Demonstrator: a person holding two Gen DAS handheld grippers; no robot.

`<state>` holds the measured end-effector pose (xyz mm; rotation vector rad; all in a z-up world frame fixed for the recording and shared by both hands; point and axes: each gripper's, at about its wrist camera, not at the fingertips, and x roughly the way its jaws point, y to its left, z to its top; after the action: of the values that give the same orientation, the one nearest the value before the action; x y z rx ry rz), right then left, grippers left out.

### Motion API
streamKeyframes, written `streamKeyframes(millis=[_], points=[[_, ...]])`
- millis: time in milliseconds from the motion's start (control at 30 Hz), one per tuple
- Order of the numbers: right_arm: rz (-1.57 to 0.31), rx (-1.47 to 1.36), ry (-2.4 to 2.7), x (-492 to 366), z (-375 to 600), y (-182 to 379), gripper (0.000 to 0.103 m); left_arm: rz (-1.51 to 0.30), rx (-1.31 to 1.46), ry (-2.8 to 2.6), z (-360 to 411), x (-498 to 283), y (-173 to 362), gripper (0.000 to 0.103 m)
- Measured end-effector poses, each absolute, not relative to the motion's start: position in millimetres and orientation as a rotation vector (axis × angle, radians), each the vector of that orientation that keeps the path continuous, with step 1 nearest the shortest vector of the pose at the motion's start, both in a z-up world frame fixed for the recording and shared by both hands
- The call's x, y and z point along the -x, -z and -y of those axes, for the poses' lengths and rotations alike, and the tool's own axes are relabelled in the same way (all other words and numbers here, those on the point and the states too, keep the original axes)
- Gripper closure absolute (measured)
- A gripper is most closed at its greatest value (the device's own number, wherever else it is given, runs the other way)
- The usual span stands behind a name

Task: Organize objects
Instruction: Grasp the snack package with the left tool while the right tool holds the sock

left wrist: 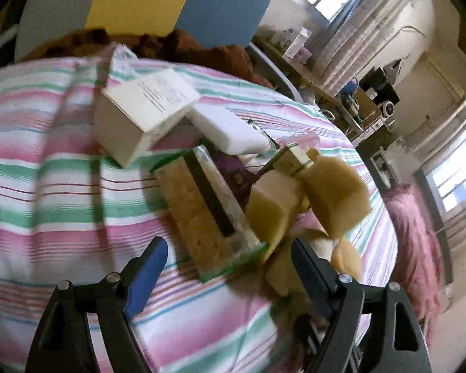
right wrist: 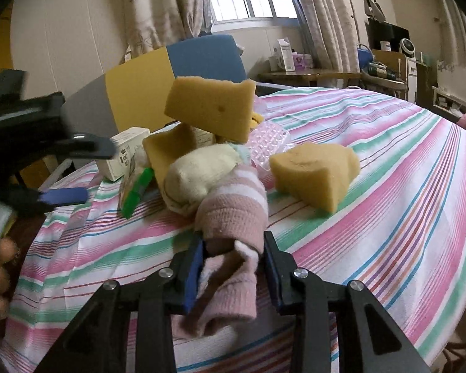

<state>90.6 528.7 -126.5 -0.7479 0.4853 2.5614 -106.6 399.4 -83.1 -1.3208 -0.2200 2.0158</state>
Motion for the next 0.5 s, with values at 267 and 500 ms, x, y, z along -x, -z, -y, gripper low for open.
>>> streamKeyframes(millis=[267, 500], points=[[-0.501, 0.734, -2.565, -94, -532, 129, 0.066, 0.234, 1.255, -2.002, -414, 115, 101, 0.021], [-0.494, 0.729, -2.562, -93, -531, 130, 0.066, 0.277, 1.185, -2.032, -402, 117, 108, 0.035]])
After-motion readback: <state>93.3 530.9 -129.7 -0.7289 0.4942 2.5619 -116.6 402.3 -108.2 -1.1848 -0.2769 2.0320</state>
